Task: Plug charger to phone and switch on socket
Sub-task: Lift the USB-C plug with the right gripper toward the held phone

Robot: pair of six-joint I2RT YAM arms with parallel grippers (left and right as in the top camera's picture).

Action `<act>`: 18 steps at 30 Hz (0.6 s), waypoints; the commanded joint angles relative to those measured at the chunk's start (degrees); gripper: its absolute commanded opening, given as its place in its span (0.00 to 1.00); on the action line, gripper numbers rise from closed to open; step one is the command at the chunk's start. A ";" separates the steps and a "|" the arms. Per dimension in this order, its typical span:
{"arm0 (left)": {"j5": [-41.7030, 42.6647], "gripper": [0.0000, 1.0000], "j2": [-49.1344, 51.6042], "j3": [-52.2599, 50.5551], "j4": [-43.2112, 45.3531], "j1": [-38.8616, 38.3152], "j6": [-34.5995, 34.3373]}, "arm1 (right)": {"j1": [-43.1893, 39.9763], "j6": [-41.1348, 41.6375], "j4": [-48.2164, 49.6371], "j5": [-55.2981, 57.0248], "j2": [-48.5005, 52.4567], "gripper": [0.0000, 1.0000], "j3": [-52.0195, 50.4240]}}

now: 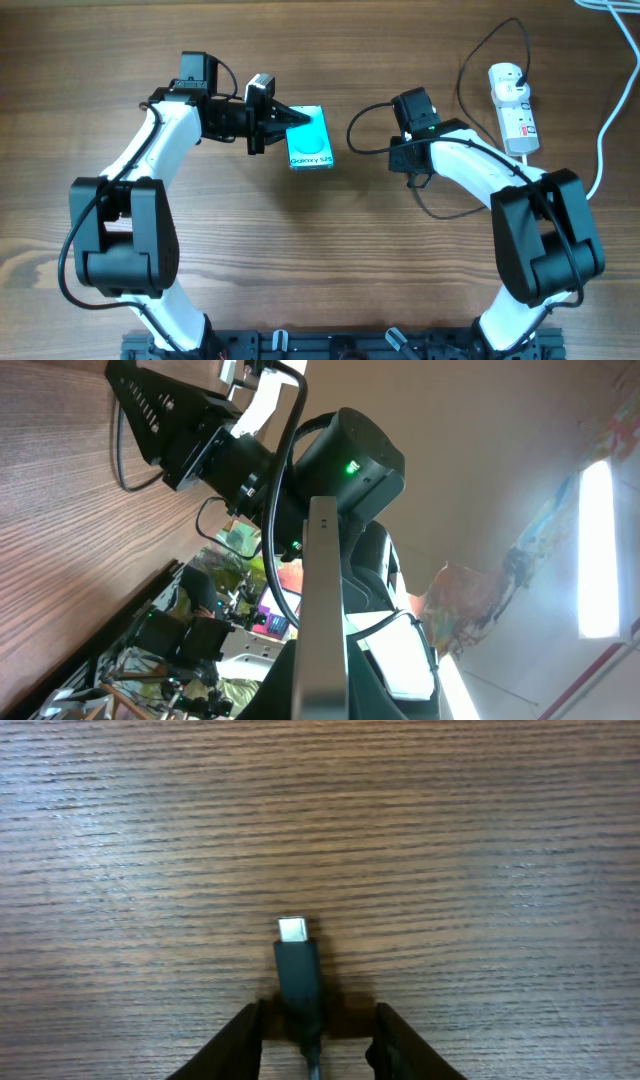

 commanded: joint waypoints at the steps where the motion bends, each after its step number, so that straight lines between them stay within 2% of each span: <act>1: 1.79 0.04 -0.39 0.74 0.00 -0.22 -0.35 | 0.55 -0.44 0.57 -7.19 7.04 0.24 -3.93; 6: 1.79 0.04 -0.39 0.74 -0.26 -0.20 -0.35 | 0.42 -0.44 2.25 -11.89 7.04 0.12 -3.93; 8: 1.79 0.04 -0.39 0.74 -1.22 -0.20 -0.35 | -0.09 -0.44 2.49 -13.16 7.04 0.04 -3.93; 12: 1.79 0.04 -0.39 0.74 -1.33 -0.20 -0.35 | -1.42 -0.70 2.56 -13.40 7.04 0.04 -3.91; 15: 1.79 0.04 -0.39 0.74 -1.33 -0.20 -0.35 | -1.66 -3.85 2.47 -12.61 6.91 0.04 -3.69; 16: 1.77 0.04 -0.39 0.74 -1.31 -0.20 -0.35 | -1.66 -3.80 2.12 -11.21 6.91 0.04 -3.63; 18: 1.77 0.04 -0.39 0.74 -1.33 -0.20 -0.35 | -1.44 1.73 -0.98 -2.29 6.84 0.04 -2.86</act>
